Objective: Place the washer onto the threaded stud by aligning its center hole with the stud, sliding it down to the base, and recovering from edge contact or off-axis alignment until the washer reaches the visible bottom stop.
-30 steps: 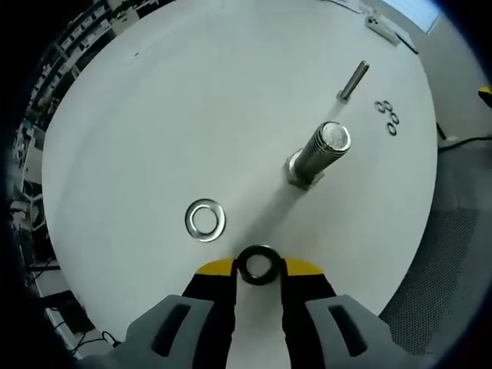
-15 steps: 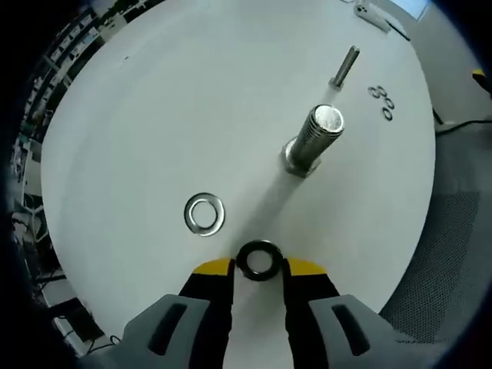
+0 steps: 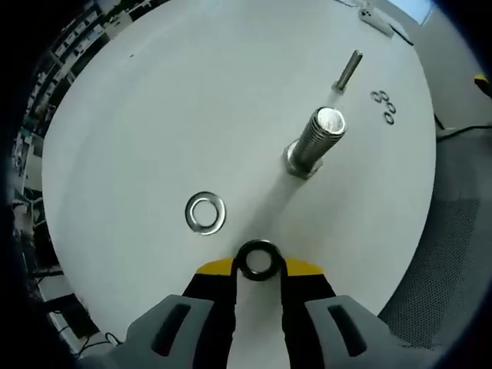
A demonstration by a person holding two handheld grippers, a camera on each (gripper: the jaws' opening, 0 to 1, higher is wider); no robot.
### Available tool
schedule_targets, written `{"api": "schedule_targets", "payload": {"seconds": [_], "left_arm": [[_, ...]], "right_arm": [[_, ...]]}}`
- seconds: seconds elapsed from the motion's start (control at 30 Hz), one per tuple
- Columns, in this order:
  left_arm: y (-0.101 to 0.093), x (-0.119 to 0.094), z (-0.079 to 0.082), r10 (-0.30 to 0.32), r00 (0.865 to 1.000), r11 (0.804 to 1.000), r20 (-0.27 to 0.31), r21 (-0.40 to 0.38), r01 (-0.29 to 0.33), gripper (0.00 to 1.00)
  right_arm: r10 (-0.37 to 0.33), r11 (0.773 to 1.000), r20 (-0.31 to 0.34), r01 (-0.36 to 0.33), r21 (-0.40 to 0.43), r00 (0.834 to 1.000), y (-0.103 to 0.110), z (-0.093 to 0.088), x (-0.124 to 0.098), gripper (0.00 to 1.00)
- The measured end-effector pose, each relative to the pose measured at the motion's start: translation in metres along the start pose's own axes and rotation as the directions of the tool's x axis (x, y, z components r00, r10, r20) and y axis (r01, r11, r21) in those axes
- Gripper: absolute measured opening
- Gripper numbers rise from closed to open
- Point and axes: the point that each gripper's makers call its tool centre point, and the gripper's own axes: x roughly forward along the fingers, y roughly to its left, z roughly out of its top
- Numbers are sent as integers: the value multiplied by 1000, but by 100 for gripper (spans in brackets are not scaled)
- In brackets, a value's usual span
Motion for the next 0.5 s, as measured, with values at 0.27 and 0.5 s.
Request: {"api": "schedule_targets", "payload": {"seconds": [0.27, 0.5], "left_arm": [[2, 3, 2, 1, 1000, 998, -16, -69, -2, 21], [1, 3, 4, 22, 1000, 993, 1, -118, -21, 23]], "right_arm": [[2, 1000, 1, -2, 0, 1000, 0, 0, 0, 35], [5, 1000, 1, -5, -1, 1000, 1, 0, 0, 34]]}}
